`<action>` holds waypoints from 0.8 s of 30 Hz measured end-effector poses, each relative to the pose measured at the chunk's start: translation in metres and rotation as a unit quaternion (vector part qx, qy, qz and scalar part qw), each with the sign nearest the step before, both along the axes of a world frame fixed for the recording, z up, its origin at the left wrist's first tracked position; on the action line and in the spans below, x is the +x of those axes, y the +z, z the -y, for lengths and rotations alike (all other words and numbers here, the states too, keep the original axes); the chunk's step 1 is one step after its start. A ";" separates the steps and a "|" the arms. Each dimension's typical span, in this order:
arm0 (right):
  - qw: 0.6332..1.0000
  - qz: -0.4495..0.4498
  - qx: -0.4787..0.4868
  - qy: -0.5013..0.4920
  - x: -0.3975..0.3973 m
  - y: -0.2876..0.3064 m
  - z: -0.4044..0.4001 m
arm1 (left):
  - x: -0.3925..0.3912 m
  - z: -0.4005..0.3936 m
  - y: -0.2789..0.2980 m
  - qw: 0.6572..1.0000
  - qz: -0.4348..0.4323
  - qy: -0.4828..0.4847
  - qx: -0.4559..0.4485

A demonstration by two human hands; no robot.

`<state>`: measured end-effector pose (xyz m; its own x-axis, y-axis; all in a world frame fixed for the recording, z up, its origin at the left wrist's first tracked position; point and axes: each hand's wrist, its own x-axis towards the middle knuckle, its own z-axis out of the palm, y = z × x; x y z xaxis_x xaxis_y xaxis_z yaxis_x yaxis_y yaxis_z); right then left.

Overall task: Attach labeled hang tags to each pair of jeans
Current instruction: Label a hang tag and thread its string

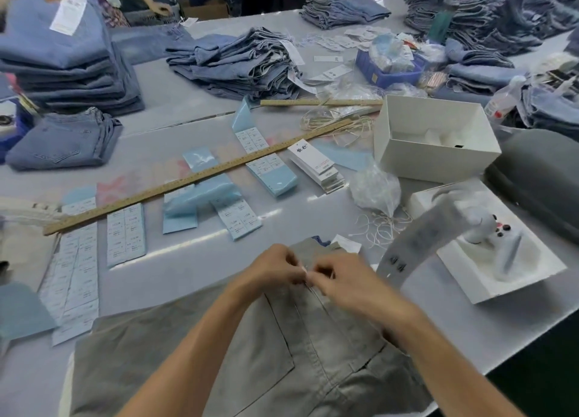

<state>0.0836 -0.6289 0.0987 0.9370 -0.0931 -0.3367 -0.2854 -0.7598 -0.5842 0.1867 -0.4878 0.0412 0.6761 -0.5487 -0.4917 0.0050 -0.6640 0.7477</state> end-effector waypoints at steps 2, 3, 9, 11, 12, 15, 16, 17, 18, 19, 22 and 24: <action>0.999 -0.011 -0.012 -0.044 -0.002 -0.030 -0.005 | 0.001 -0.012 0.003 0.996 -0.036 0.042 -0.067; 0.998 0.003 -0.023 -0.064 -0.002 -0.038 -0.007 | 0.000 -0.018 0.003 0.993 -0.047 0.058 -0.091; 0.982 0.120 -0.108 -0.099 0.001 -0.048 -0.027 | -0.009 -0.035 0.003 0.976 -0.068 0.081 -0.188; 0.979 0.146 -0.106 -0.100 0.001 -0.048 -0.032 | -0.010 -0.040 0.005 0.974 -0.056 0.079 -0.202; 0.978 0.152 -0.100 -0.098 0.000 -0.049 -0.034 | -0.010 -0.042 0.004 0.974 -0.051 0.077 -0.205; 0.978 0.160 -0.086 -0.102 -0.003 -0.050 -0.037 | -0.014 -0.043 0.002 0.973 -0.036 0.077 -0.213; 0.977 0.162 -0.086 -0.105 -0.004 -0.050 -0.037 | -0.015 -0.042 0.001 0.973 -0.031 0.079 -0.214; 0.977 0.163 -0.086 -0.107 -0.005 -0.050 -0.038 | -0.016 -0.041 0.001 0.973 -0.027 0.082 -0.214; 0.977 0.164 -0.086 -0.108 -0.005 -0.049 -0.038 | -0.015 -0.040 0.001 0.974 -0.023 0.083 -0.211; 0.977 0.163 -0.086 -0.107 -0.005 -0.048 -0.038 | -0.015 -0.040 0.000 0.975 -0.019 0.081 -0.205; 0.980 0.153 -0.086 -0.096 -0.006 -0.044 -0.038 | -0.017 -0.037 -0.002 0.980 0.009 0.075 -0.186; 0.978 0.160 -0.110 -0.079 -0.009 -0.039 -0.041 | -0.021 -0.034 -0.004 0.977 0.036 0.102 -0.183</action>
